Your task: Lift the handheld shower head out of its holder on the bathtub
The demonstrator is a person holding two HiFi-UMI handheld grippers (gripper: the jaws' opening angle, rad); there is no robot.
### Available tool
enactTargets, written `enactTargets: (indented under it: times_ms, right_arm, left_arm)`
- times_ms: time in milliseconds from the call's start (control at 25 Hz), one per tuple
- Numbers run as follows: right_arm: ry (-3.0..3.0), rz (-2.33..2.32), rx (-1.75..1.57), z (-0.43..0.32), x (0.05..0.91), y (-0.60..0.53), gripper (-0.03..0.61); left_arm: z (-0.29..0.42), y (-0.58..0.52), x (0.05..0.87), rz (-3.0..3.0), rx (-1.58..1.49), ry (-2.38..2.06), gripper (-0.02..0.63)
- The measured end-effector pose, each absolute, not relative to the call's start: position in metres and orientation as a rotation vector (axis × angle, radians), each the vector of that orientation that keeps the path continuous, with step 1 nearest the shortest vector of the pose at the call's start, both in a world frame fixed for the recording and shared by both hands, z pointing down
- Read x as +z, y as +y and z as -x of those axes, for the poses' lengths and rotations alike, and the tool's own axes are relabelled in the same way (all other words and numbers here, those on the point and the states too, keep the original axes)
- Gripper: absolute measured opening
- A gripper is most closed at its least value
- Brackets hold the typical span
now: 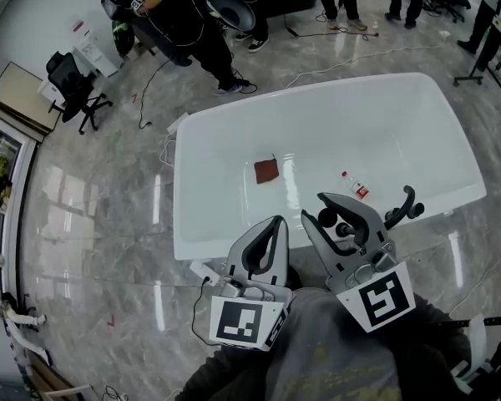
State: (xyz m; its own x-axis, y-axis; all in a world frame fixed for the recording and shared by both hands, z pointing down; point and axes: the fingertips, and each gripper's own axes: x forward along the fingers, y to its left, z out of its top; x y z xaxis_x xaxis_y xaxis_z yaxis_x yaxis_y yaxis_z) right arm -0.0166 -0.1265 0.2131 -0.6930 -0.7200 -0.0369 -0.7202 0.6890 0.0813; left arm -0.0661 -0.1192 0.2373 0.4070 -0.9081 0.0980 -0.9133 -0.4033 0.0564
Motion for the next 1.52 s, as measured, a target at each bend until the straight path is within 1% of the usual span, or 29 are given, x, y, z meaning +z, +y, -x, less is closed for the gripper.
enactTargets:
  times_ms: [200, 320, 440, 880, 1160, 1320, 1400, 1520]
  right_arm:
    - [2.859, 1.175, 0.200, 0.015, 0.186, -0.122, 0.123]
    - [2.828, 1.147, 0.247, 0.000, 0.171, -0.106, 0.123]
    - [2.814, 1.128, 0.288, -0.010, 0.167, -0.096, 0.123]
    - [2.824, 1.064, 0.288, -0.009, 0.152, -0.091, 0.123]
    - [2.852, 1.024, 0.257, -0.006, 0.170, -0.087, 0.123]
    - [2.834, 1.052, 0.252, 0.028, 0.196, -0.083, 0.123]
    - [2.824, 1.078, 0.244, 0.035, 0.197, -0.085, 0.123]
    - [2.887, 1.099, 0.220, 0.020, 0.191, -0.088, 0.123]
  left_arm:
    - [0.069, -0.121, 0.218, -2.576, 0.019, -1.701, 0.003]
    - [0.055, -0.110, 0.211, -2.593, 0.001, -1.724, 0.003]
    - [0.047, -0.101, 0.211, -2.599, -0.002, -1.741, 0.003]
    - [0.048, -0.098, 0.204, -2.546, 0.021, -1.774, 0.003]
    - [0.046, -0.098, 0.230, -2.485, 0.096, -1.744, 0.003]
    - [0.076, -0.091, 0.259, -2.496, 0.110, -1.716, 0.003]
    - [0.083, -0.091, 0.261, -2.507, 0.119, -1.700, 0.003]
    - [0.066, -0.099, 0.245, -2.522, 0.112, -1.665, 0.003]
